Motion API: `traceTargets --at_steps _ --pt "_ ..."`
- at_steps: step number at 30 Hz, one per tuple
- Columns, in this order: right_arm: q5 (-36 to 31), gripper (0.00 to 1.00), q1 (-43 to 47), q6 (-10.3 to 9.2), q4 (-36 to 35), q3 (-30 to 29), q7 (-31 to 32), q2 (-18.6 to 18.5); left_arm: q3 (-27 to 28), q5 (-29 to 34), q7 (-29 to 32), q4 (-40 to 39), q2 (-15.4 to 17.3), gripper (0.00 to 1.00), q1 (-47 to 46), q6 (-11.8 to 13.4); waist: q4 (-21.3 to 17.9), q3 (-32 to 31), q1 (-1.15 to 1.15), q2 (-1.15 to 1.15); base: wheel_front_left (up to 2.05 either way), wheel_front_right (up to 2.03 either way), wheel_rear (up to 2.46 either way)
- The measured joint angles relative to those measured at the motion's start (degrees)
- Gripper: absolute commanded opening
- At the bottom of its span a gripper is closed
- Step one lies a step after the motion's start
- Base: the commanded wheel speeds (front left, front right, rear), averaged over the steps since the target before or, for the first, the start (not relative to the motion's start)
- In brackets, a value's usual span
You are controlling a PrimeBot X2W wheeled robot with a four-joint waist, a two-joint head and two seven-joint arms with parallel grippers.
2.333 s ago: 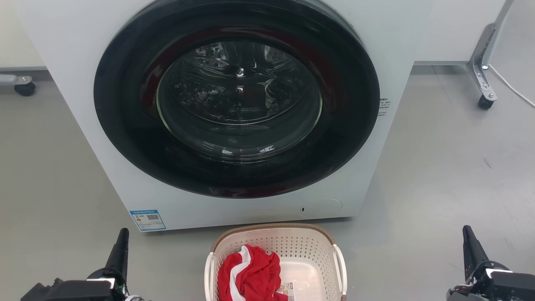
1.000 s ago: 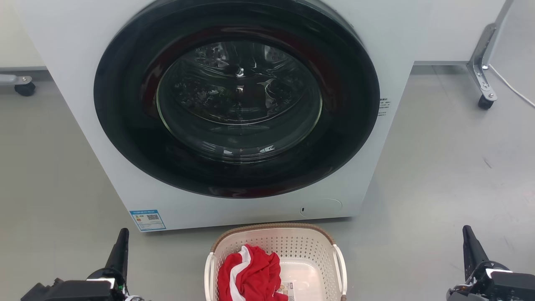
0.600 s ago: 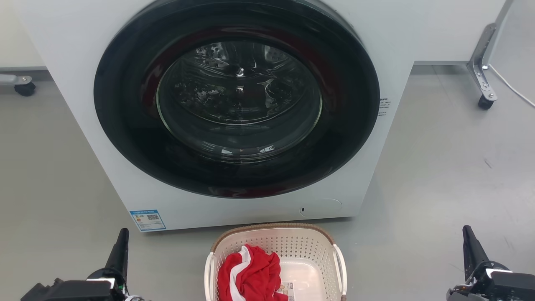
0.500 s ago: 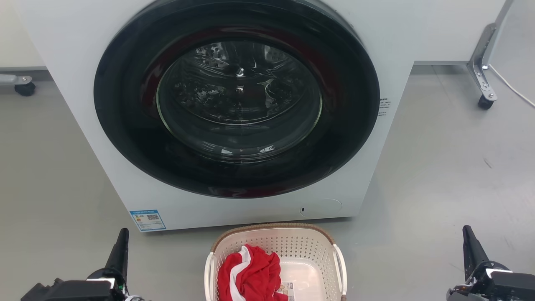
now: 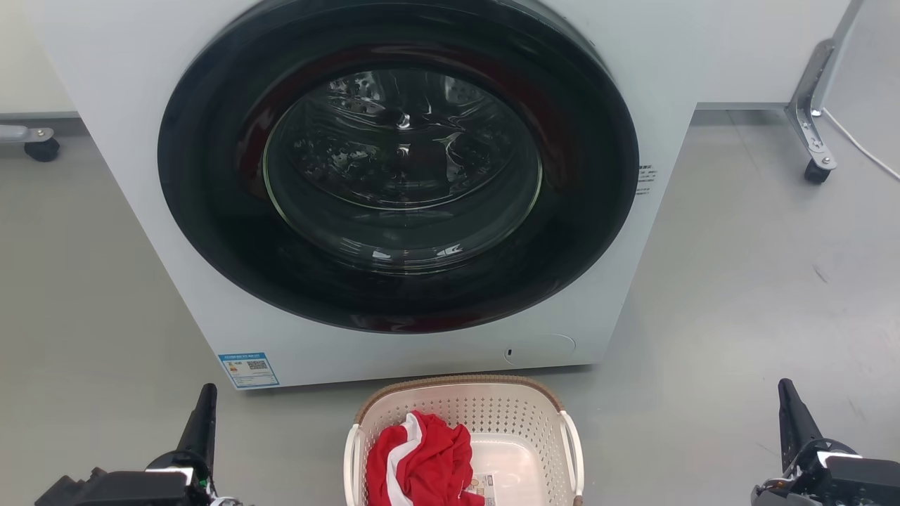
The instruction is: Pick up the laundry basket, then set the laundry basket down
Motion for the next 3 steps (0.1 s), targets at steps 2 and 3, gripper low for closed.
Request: traceTargets --at_steps 2,3 --pt "0.0 0.00 0.0 0.00 0.0 0.0 0.0 0.0 0.0 0.0 0.0 0.0 0.0 0.00 0.0 0.0 0.0 0.0 0.00 0.00 0.00 0.00 0.00" --pt "0.0 0.00 0.0 0.00 0.0 0.0 0.0 0.0 0.0 0.0 0.0 0.0 0.0 0.00 0.0 0.0 0.0 0.0 0.00 0.00 0.00 0.00 0.00"
